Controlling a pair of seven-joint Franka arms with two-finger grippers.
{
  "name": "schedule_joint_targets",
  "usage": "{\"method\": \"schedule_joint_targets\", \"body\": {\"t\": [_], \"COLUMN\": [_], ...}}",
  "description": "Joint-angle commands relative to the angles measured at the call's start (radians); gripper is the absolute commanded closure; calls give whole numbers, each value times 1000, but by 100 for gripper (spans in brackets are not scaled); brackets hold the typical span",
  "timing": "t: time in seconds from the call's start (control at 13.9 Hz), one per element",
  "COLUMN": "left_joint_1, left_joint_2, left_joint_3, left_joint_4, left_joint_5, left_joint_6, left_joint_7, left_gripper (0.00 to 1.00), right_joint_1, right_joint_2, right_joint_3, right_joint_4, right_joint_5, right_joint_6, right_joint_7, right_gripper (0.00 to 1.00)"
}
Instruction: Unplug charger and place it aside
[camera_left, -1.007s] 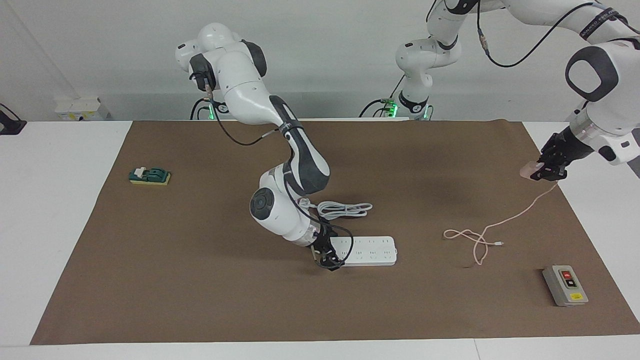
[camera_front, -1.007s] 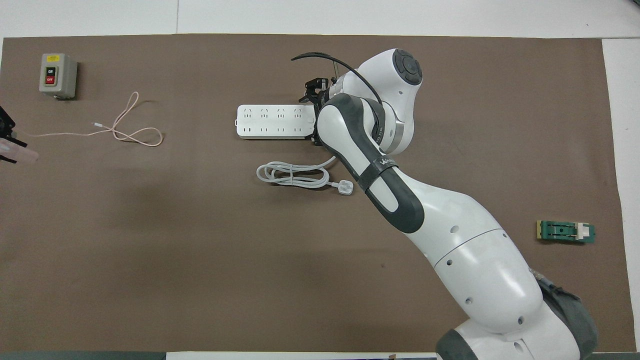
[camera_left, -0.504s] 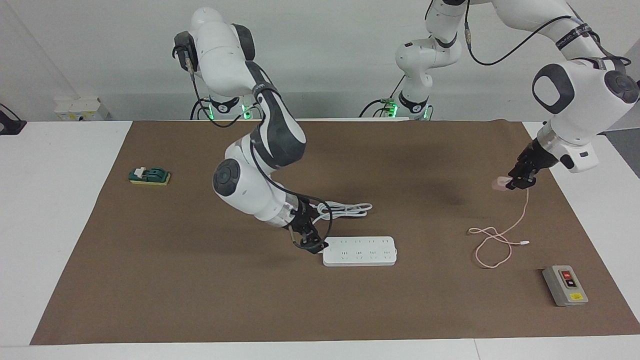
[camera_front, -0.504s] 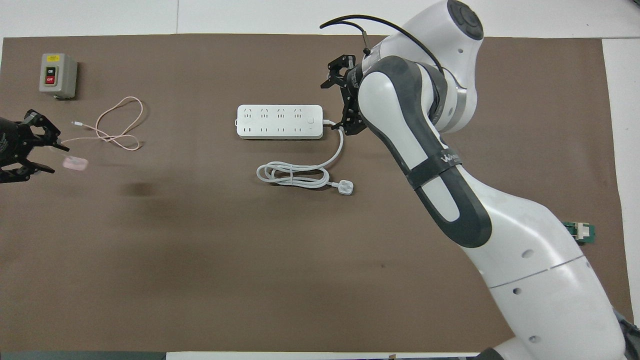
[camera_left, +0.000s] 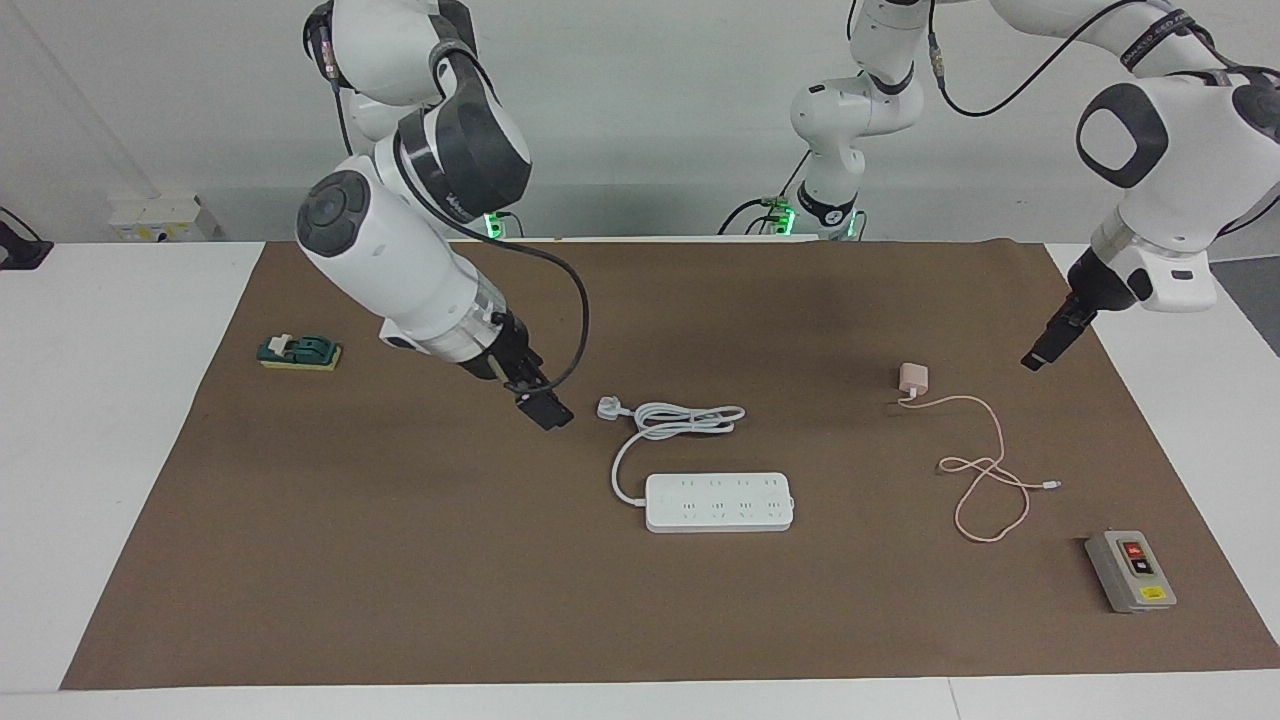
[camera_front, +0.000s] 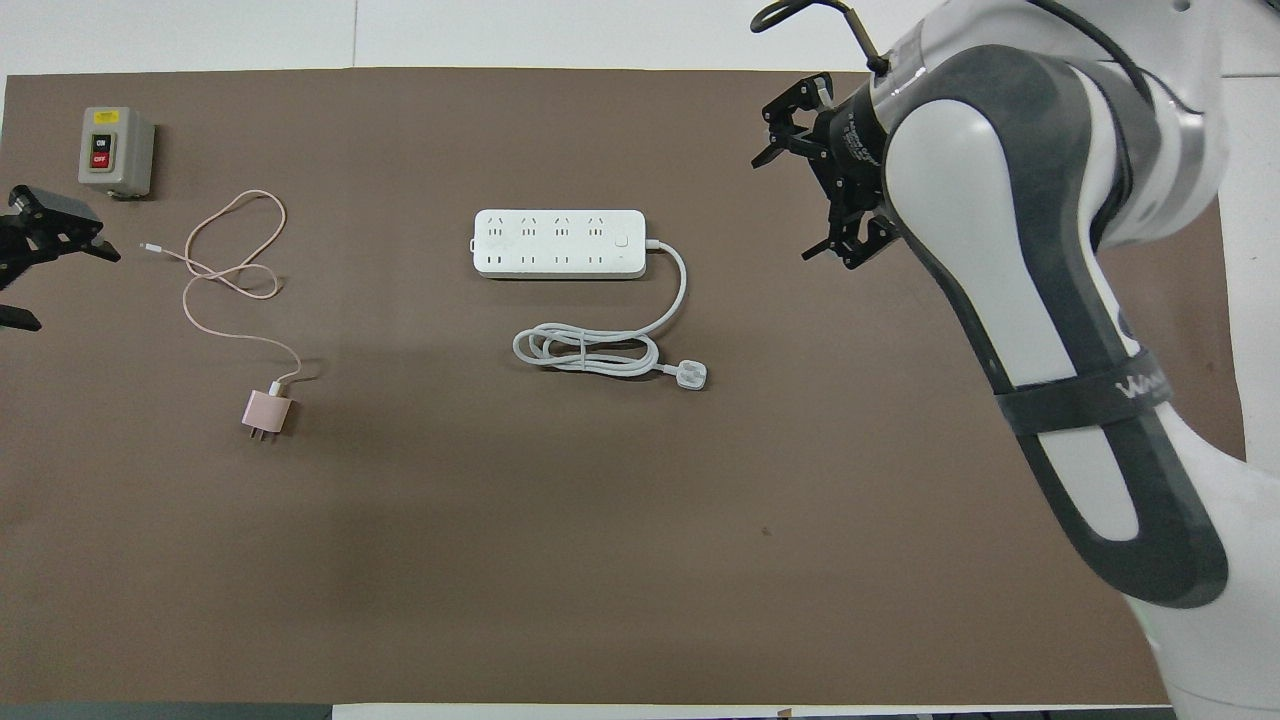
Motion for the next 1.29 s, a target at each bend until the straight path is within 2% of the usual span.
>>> {"method": "schedule_joint_targets", "body": {"t": [0.0, 0.29, 0.5, 0.65, 0.79, 0.94, 1.22], "left_joint_1": [-12, -23, -75, -135, -155, -157, -140], "left_joint_2": [-10, -10, -13, -15, -38, -93, -98], "left_joint_3": [8, 7, 7, 43, 77, 86, 80], "left_joint_4": [95, 134, 137, 138, 137, 121, 97], "left_joint_5": [4, 12, 52, 52, 43, 39, 30], "left_joint_6": [-164, -281, -352, -372, -375, -354, -357], "left_joint_7": [184, 379, 477, 490, 491, 499, 496], "left_gripper": [0, 0, 0, 0, 0, 0, 0], "right_joint_1": [-26, -48, -72, -111, -158, -207, -315], "right_joint_2": [-71, -128, -168, -200, -267, -347, -476], "right_joint_3": [4, 4, 4, 5, 13, 30, 106], "right_joint_4": [-35, -35, -36, -52, -123, -205, -352], "right_joint_5": [-77, -196, -304, -347, -364, -391, -430], "right_joint_6": [-57, -134, -170, -177, -168, -158, -158], "right_joint_7": [-175, -446, -748, -937, -1095, -1190, -1228], "right_gripper": [0, 0, 0, 0, 0, 0, 0]}}
